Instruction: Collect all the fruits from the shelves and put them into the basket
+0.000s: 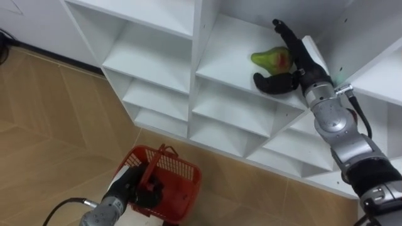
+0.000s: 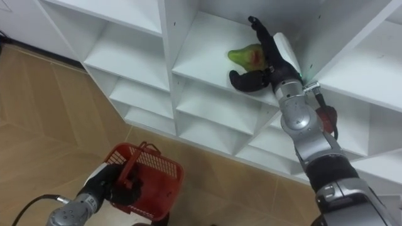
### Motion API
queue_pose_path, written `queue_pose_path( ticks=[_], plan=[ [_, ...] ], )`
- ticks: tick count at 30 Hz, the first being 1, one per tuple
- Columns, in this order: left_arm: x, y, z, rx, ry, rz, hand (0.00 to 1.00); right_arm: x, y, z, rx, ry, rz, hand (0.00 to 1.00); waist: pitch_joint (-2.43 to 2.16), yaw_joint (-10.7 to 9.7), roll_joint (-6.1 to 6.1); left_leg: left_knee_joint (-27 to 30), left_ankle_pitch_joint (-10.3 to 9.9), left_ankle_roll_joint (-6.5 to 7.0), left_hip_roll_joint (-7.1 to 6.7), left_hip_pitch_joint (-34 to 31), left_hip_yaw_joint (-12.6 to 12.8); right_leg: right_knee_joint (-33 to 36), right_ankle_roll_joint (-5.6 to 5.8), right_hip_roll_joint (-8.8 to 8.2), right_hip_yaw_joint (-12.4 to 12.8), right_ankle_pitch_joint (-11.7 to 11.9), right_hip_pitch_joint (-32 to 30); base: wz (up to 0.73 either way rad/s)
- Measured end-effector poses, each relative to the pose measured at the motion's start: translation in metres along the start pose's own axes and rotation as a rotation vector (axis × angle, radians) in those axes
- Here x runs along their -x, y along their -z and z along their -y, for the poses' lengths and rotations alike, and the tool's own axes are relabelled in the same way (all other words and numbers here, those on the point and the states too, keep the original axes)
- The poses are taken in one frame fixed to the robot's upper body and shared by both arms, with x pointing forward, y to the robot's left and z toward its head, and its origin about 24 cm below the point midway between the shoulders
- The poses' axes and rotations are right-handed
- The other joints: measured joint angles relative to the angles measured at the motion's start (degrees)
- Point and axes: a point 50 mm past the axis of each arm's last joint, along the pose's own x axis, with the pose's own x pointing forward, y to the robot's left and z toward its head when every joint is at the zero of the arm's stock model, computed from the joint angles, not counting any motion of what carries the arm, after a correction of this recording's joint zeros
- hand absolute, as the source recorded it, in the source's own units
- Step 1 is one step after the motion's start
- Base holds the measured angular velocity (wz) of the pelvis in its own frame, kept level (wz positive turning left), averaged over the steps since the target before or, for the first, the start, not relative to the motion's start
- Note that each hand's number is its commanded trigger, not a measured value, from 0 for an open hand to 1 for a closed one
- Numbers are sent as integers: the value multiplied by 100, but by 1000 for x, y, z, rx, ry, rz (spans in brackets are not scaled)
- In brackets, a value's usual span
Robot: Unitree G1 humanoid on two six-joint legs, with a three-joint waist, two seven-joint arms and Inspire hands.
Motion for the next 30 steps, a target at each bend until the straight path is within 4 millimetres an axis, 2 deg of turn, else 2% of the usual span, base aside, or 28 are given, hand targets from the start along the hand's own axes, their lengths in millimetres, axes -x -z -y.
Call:
queue_pose_path(
  ticks=[12, 14, 15, 17, 19, 20, 30],
  plan=[
    [0, 0, 0, 0, 0, 0, 100, 0, 0, 0, 0, 0, 0, 0, 1, 1, 8, -1, 0, 0, -1, 0, 0, 0, 0, -1, 0, 0, 0, 0],
    [0, 0, 0, -1, 0, 0, 100, 0, 0, 0, 0, 1, -1, 15, 1, -1, 13, -1, 0, 0, -1, -3, -1, 0, 0, -1, 0, 0, 0, 0],
    [0, 0, 0, -1, 0, 0, 100, 0, 0, 1, -1, 2, -1, 48, 1, 5, 18, -2, 0, 0, -1, -3, -1, -1, 0, -2, 0, 0, 0, 0],
    [0, 0, 0, 0, 0, 0, 100, 0, 0, 1, -1, 3, -1, 75, -2, 6, 27, -2, 0, 0, -2, 0, 1, -1, 1, -3, 1, 0, -1, 0],
    [-1, -2, 0, -1, -2, 4, 100, 0, 0, 1, 4, 1, 0, 95, -2, -3, 41, -2, 2, 3, -6, -6, -1, 2, 1, -7, 2, 1, -9, 0],
    [-1, -2, 0, -1, -2, 5, 100, 0, 0, 1, 8, -1, 0, 100, -1, -3, 41, -2, 2, 4, -6, -10, -1, 2, 1, -7, 2, 1, -11, 0],
    [-4, -8, 1, 2, -16, 22, 100, -4, -1, 7, 18, 41, -5, 100, 6, 8, 54, -10, 14, 24, -34, -11, -1, 9, 18, -38, 2, 10, -18, 0]
  ],
)
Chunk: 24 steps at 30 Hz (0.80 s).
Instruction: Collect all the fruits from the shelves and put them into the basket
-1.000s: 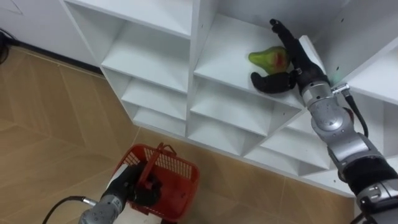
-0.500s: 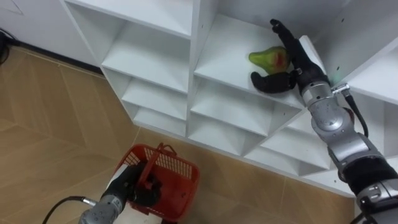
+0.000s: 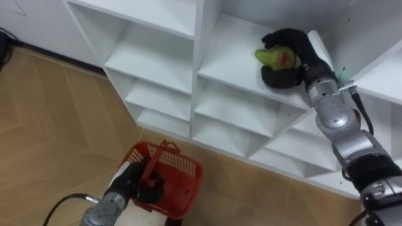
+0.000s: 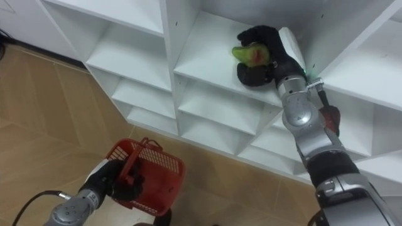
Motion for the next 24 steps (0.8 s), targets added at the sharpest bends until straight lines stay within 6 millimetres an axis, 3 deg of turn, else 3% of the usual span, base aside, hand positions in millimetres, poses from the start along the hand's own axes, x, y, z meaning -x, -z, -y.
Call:
queue_pose_path(
  ticks=[24],
  plan=[
    [-3, -6, 0, 11, -24, 10, 100, 1, 6, -1, -20, -16, -33, 100, 9, 18, 7, -17, 14, 24, -19, 0, 29, 9, 23, -28, 39, 14, -17, 0]
  ],
)
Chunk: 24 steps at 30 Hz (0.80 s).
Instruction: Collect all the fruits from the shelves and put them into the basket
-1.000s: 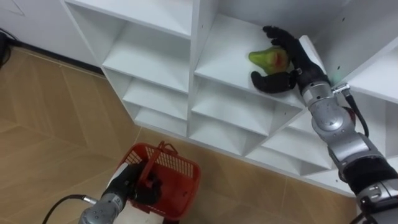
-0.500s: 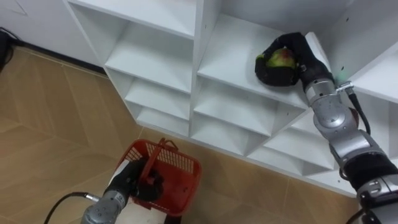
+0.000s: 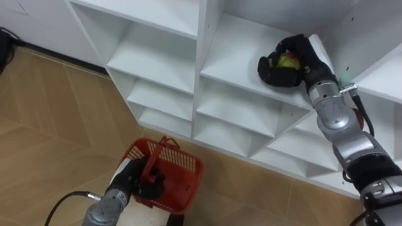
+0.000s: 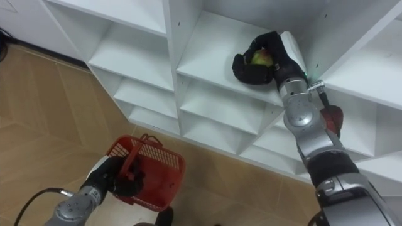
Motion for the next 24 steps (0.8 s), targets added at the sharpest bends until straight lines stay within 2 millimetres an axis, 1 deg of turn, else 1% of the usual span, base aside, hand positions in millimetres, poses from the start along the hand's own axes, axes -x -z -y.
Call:
queue_pose_path(
  ticks=[5, 10, 14, 17, 21, 23, 24],
  plan=[
    [0, 0, 0, 21, -12, 2, 100, 0, -1, -2, -3, 0, 4, 100, 2, -1, -10, -25, 6, 8, 0, 13, 32, 9, 1, -5, 29, 0, -17, -3],
    [-2, -5, -1, 36, -19, 24, 100, 1, -1, -3, -6, 4, 12, 100, 17, -15, -39, -24, 5, 8, 0, 7, 35, 6, 5, -4, 33, 2, -21, 0],
    [-3, -9, -1, 37, -20, 39, 100, 1, -3, -5, -17, 3, 18, 100, 15, -44, -47, -16, 5, 8, 1, -15, 33, -9, 8, -1, 31, 4, -29, 0],
    [-4, -11, -1, 37, -23, 43, 100, 2, -7, -9, -35, 0, 32, 100, 7, -106, -57, -15, 5, 8, 1, -22, 34, -22, 11, 3, 13, 6, -30, 0],
    [-4, -16, 0, 39, -26, 65, 100, 5, -13, -15, -57, -5, 57, 100, -6, -161, -52, -16, 0, 14, 13, -42, 99, -28, 19, 23, 102, 12, -78, -6],
    [-5, -20, 0, 38, -27, 76, 100, 9, -14, -19, -67, -16, 69, 100, -33, -180, -27, -16, -1, 17, 17, -44, 126, -25, 19, 21, 102, 13, -86, -3],
    [-6, -21, 0, 37, -27, 80, 100, 11, -14, -22, -79, -25, 72, 100, -63, -199, 0, -19, -1, 17, 17, -44, 130, -22, 20, 16, 102, 13, -88, 0]
  ],
)
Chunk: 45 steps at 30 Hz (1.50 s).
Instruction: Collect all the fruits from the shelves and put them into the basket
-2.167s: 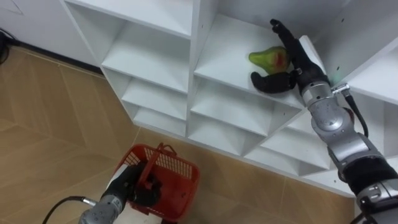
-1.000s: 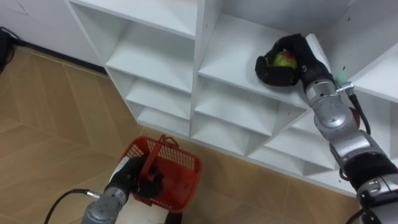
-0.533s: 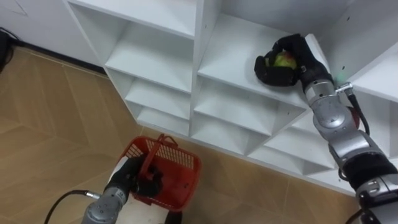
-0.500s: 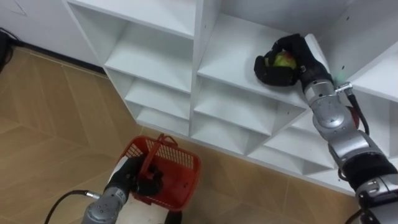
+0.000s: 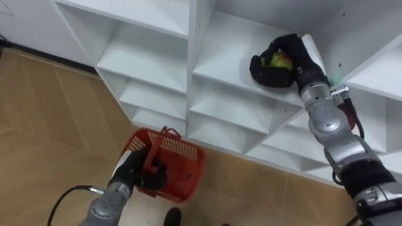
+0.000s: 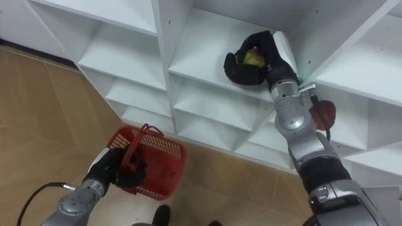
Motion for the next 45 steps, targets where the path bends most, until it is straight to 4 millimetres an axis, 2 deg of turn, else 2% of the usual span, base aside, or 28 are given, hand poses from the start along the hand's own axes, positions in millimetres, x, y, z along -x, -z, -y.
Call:
queue_pose_path(
  ticks=[3, 7, 11, 14, 16, 19, 24, 31, 40, 45],
  plan=[
    [-1, -3, 3, 12, 1, 9, 100, 7, 1, -7, -54, -17, 3, 100, -60, -44, 88, -5, 1, 1, 1, 9, 32, 5, 1, -11, 16, 0, 0, -3],
    [-1, -8, 5, 38, -1, 37, 100, 20, 1, -21, -146, -62, 7, 100, -90, -96, 134, -22, 0, 0, 44, 61, 151, 15, -12, -4, 135, 13, -7, -13],
    [-1, -9, 6, 33, -4, 51, 100, 32, 1, -34, -182, -117, 17, 100, -127, -158, 200, -44, 0, -2, 86, 102, 253, 9, -39, 54, 167, 53, -17, -14],
    [0, -8, 9, 28, 5, 48, 100, 47, 4, -48, -194, -200, 10, 100, -150, -223, 262, -61, 3, -6, 108, 146, 331, 8, -46, 70, 297, 74, -14, -14],
    [1, -7, 13, 28, 20, 50, 100, 62, 19, -63, -189, -301, -77, 100, -138, -268, 309, -73, 5, -7, 114, 166, 378, 15, -44, 67, 329, 79, -18, -10],
    [4, 1, 17, 33, 32, 29, 100, 75, 31, -76, -194, -389, -143, 100, -129, -299, 322, -104, 11, -5, 129, 159, 498, 47, -41, 63, 472, 88, -120, -21],
    [7, 5, 26, 76, 65, 23, 100, 81, 28, -83, -222, -439, -133, 100, -115, -378, 353, -157, 23, -11, 159, 83, 574, -26, -51, 88, 464, 115, -195, -6],
    [7, -12, 31, 129, 82, 117, 100, 82, 11, -89, -229, -501, -51, 100, -103, -429, 433, -197, 21, -13, 163, 8, 618, -75, -51, 122, 525, 115, -291, -1],
    [7, -13, 38, 127, 101, 124, 100, 97, 18, -101, -221, -584, -91, 100, -73, -435, 524, -201, 1, -29, 184, 15, 628, -55, -58, 173, 598, 119, -315, -2],
    [9, -17, 40, 132, 102, 150, 100, 99, 20, -104, -190, -596, -106, 100, -79, -458, 536, -176, 6, -34, 173, -16, 633, -38, -62, 178, 614, 121, -348, -2]
  ],
)
